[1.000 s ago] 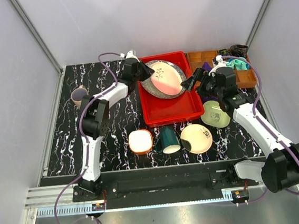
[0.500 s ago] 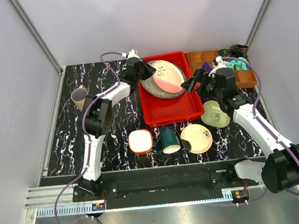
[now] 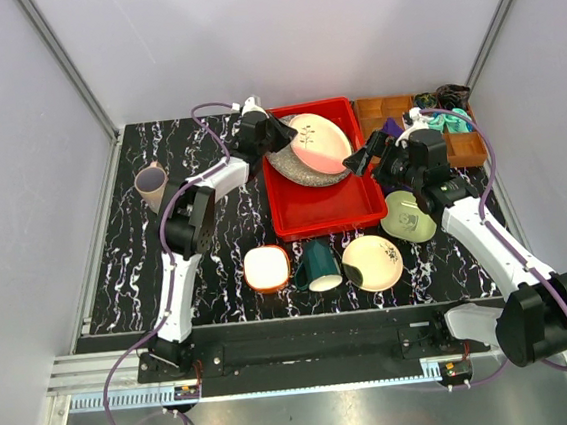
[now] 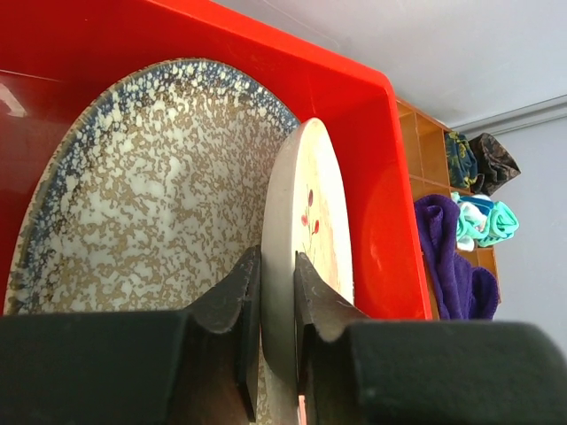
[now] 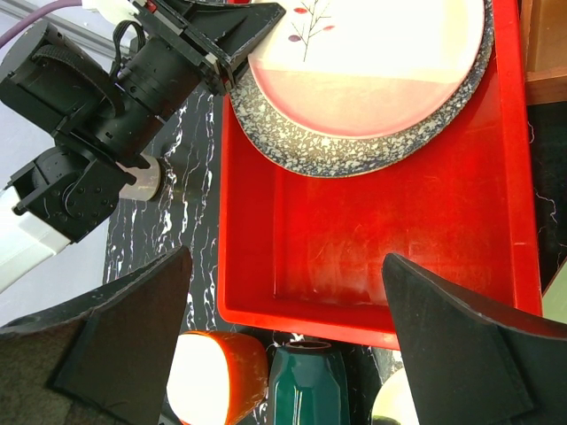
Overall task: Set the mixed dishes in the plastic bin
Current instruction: Place the plate in the plastic bin.
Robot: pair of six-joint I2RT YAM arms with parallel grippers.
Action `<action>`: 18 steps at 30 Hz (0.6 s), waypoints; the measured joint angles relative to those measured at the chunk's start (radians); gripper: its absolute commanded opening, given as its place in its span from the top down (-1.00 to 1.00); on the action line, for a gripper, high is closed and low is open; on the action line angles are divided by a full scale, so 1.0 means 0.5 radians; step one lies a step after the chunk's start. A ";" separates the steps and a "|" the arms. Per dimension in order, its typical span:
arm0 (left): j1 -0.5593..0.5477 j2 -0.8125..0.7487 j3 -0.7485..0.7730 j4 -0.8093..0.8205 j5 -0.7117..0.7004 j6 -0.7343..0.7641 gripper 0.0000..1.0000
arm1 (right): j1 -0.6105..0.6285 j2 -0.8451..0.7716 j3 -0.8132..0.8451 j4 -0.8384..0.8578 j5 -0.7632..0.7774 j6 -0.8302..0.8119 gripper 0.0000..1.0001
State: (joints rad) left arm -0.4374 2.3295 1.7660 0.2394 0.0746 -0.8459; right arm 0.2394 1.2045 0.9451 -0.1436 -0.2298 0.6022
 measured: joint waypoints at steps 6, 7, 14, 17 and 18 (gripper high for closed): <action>0.001 0.002 0.000 -0.015 -0.003 0.025 0.54 | 0.000 0.000 -0.002 -0.001 -0.001 0.000 -0.98; 0.002 0.005 0.000 -0.021 -0.005 0.034 0.54 | 0.000 0.000 -0.002 -0.001 -0.002 0.000 -0.98; 0.008 0.011 0.000 -0.063 -0.014 0.085 0.49 | 0.000 0.002 -0.002 -0.001 -0.029 0.002 -0.99; 0.008 0.011 0.000 -0.089 -0.024 0.118 0.36 | 0.000 0.002 -0.002 -0.001 -0.037 0.002 -0.99; 0.008 0.011 0.000 -0.111 -0.033 0.132 0.32 | 0.000 0.002 -0.002 -0.001 -0.037 0.002 -1.00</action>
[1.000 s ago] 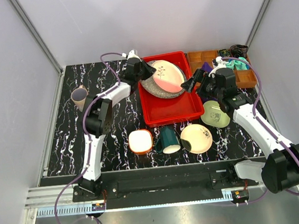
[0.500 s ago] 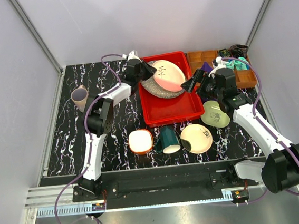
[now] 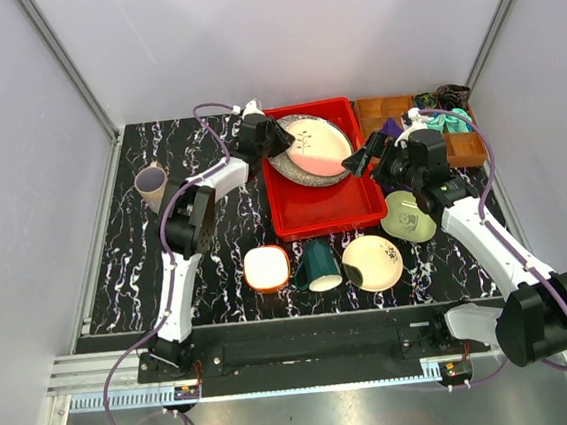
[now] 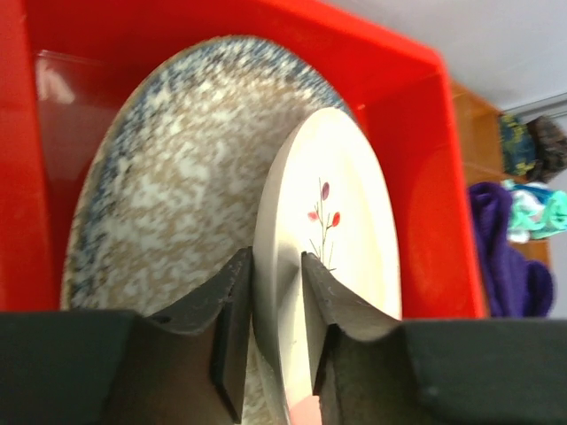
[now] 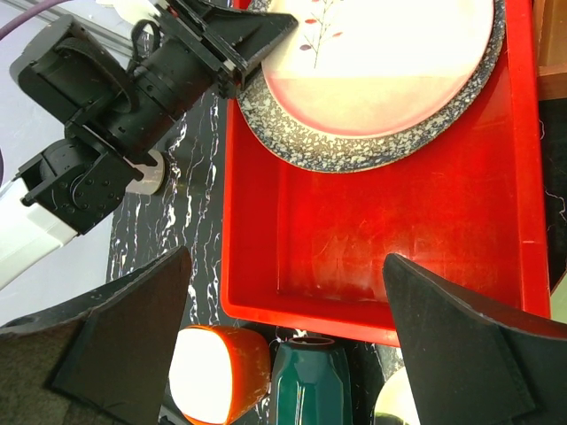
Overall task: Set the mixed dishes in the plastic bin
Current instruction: Place the plate in the plastic bin.
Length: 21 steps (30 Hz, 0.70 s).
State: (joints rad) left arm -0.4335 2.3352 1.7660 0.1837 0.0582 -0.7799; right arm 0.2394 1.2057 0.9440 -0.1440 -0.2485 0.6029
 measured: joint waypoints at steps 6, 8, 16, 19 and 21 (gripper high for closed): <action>0.001 0.020 0.005 -0.087 -0.018 0.044 0.26 | 0.000 0.008 0.000 0.000 -0.011 0.002 -0.99; 0.001 0.020 0.017 -0.105 -0.020 0.058 0.24 | 0.000 0.013 0.000 0.000 -0.013 0.006 -1.00; 0.000 0.020 0.044 -0.156 -0.021 0.113 0.21 | 0.000 0.018 0.000 0.001 -0.014 0.014 -1.00; 0.000 0.020 0.069 -0.194 -0.024 0.148 0.21 | 0.000 0.026 0.000 0.001 -0.016 0.017 -1.00; 0.000 0.020 0.105 -0.256 -0.031 0.175 0.21 | 0.000 0.034 0.000 0.001 -0.016 0.021 -0.99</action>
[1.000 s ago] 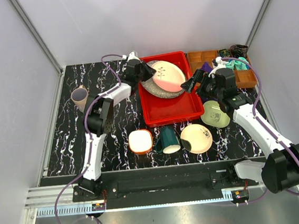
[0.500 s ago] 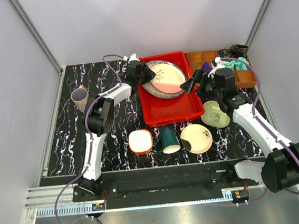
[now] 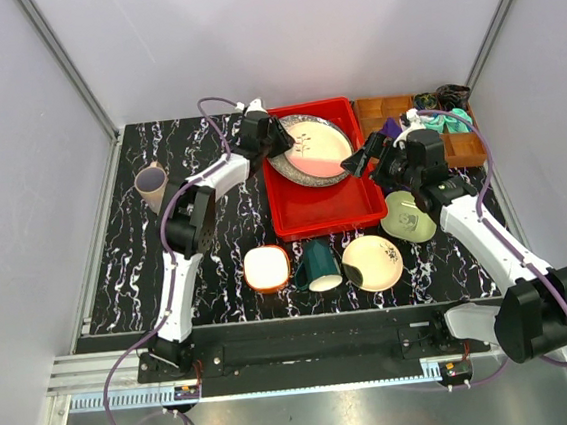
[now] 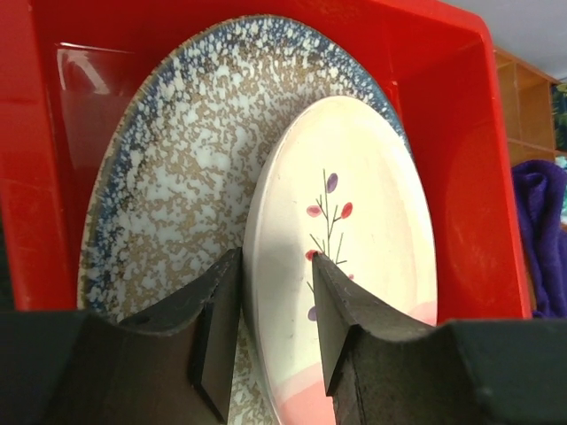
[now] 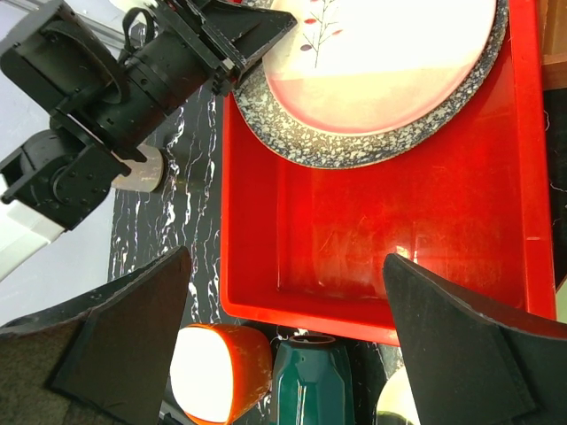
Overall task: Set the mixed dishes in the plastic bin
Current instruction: Place the plate in the plastic bin.
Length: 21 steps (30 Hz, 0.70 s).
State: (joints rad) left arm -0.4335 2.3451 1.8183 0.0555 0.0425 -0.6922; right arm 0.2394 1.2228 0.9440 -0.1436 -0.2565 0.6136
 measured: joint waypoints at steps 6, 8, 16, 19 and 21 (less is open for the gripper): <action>-0.001 0.001 0.109 -0.198 -0.053 0.116 0.21 | 0.000 0.011 -0.001 0.002 -0.013 0.014 -0.99; -0.003 0.001 0.145 -0.258 -0.080 0.157 0.20 | 0.000 0.012 -0.001 0.002 -0.033 0.020 -0.99; -0.011 0.001 0.248 -0.350 -0.162 0.281 0.18 | 0.000 0.016 -0.008 0.011 -0.052 0.032 -0.99; -0.014 0.001 0.248 -0.381 -0.180 0.314 0.13 | 0.000 0.016 -0.015 0.014 -0.052 0.032 -0.99; -0.015 0.000 0.247 -0.394 -0.193 0.346 0.10 | 0.000 0.016 -0.018 0.016 -0.051 0.032 -1.00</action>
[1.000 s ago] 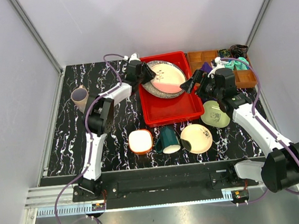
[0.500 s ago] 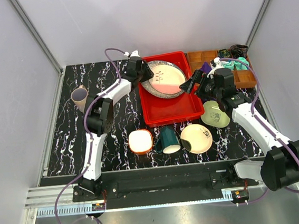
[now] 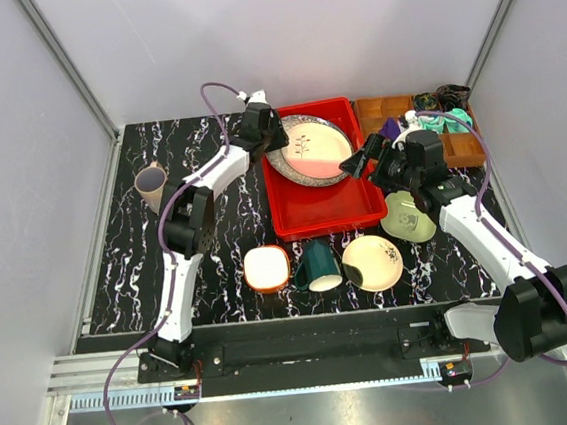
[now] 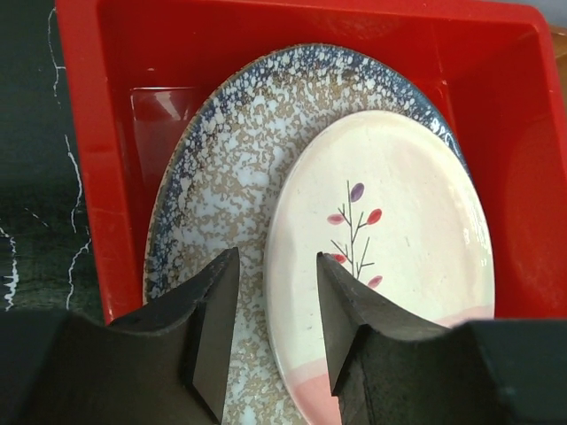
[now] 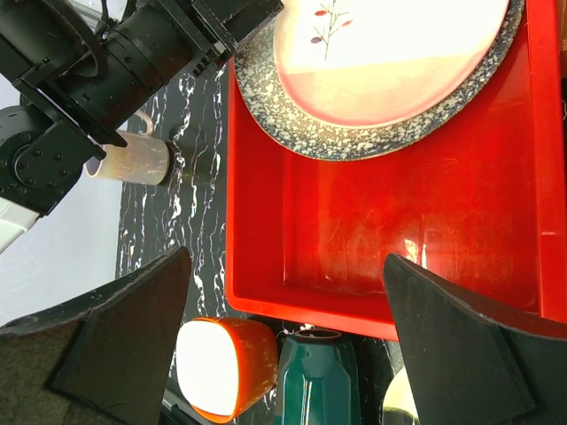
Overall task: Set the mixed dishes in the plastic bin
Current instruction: Place the plate in the plastic bin.
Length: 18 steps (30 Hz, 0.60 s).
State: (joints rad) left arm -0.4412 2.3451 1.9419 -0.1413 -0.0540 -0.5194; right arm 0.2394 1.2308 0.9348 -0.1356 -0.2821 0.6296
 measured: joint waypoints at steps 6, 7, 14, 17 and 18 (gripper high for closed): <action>-0.001 -0.173 -0.155 -0.056 -0.024 0.107 -0.12 | 0.000 0.000 -0.008 0.007 0.000 0.000 -0.99; -0.001 -0.240 -0.211 -0.069 -0.028 0.120 -0.15 | -0.001 0.000 -0.011 0.007 0.001 0.000 -1.00; 0.010 -0.809 -0.575 -0.069 0.016 0.164 -0.28 | 0.000 -0.002 -0.057 0.002 0.050 -0.007 -1.00; 0.014 -1.051 -0.820 -0.031 0.042 0.163 -0.29 | 0.000 -0.022 -0.103 -0.036 0.121 -0.018 -0.99; 0.014 -1.112 -0.890 -0.031 0.047 0.162 -0.29 | 0.000 -0.036 -0.118 -0.053 0.136 -0.020 -1.00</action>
State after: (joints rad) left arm -0.4343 1.7893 1.4971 -0.1566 -0.0303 -0.4385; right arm 0.2394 1.2129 0.8757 -0.1623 -0.2142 0.6197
